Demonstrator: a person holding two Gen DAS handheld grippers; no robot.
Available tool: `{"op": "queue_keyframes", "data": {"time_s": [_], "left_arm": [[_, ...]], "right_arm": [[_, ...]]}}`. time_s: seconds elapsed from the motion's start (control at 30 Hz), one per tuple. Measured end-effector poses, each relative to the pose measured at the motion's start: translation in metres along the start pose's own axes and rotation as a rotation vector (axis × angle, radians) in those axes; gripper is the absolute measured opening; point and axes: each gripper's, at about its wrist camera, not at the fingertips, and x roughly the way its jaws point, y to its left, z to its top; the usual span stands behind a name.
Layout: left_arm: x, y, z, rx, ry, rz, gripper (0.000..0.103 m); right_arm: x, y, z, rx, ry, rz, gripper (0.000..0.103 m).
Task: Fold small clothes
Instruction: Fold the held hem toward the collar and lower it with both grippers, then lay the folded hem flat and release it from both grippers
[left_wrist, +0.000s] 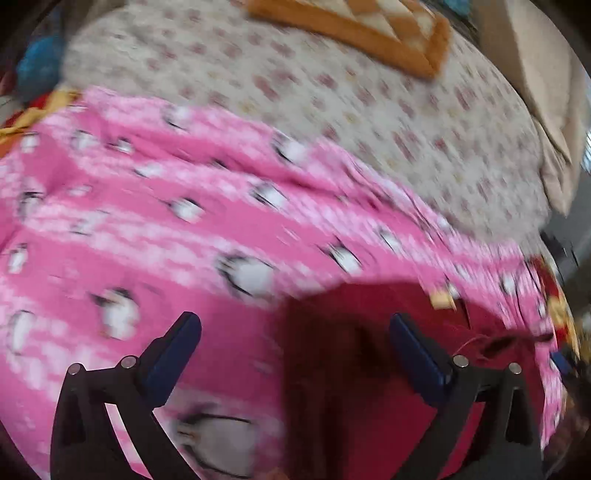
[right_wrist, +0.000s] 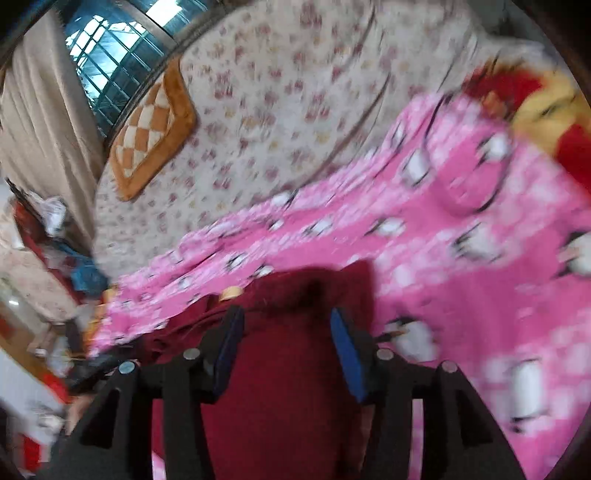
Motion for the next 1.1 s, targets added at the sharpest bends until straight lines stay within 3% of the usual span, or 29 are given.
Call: {"op": "queue_keyframes", "data": {"time_s": [0.07,0.13,0.2,0.3,0.43,0.5,0.57,0.63,0.73,0.83,1.0,1.1], "left_arm": [[-0.019,0.009,0.005,-0.037,-0.093,0.039,0.084],[-0.035,0.001,0.006,-0.029,-0.154,-0.052,0.084],[-0.039,-0.023,0.002,0.053,-0.157,-0.149,0.084],[-0.025,-0.073,-0.009,0.223,-0.108,-0.179,0.084],[0.031,-0.122,-0.008,0.330,0.042,-0.083,0.081],[0.055,-0.127,-0.007,0.330,0.074,-0.048,0.076],[0.083,-0.114,-0.004,0.301,0.109,0.007,0.076],[0.110,-0.092,-0.007,0.223,0.209,0.053,0.072],[0.119,-0.080,-0.002,0.165,0.233,0.032,0.073],[0.121,-0.083,-0.005,0.188,0.228,0.052,0.074],[0.118,-0.082,-0.002,0.175,0.246,0.003,0.076],[0.106,-0.080,-0.002,0.172,0.234,-0.042,0.073]], "right_arm": [[-0.015,0.006,0.003,-0.052,-0.081,-0.115,0.051],[-0.029,0.021,0.005,-0.125,-0.172,-0.174,0.051],[-0.030,0.038,0.004,-0.188,-0.202,-0.185,0.051],[-0.006,0.065,0.005,-0.252,-0.146,-0.175,0.051],[0.053,0.082,0.018,-0.242,-0.006,-0.251,0.051],[0.088,0.073,0.020,-0.211,0.117,-0.294,0.051],[0.116,0.055,0.019,-0.178,0.182,-0.328,0.051],[0.138,0.033,0.015,-0.139,0.244,-0.312,0.050],[0.150,0.028,0.013,-0.175,0.265,-0.291,0.051],[0.157,0.032,0.008,-0.216,0.297,-0.269,0.062],[0.152,0.037,0.008,-0.227,0.316,-0.187,0.079],[0.137,0.044,0.009,-0.225,0.263,-0.175,0.079]]}}
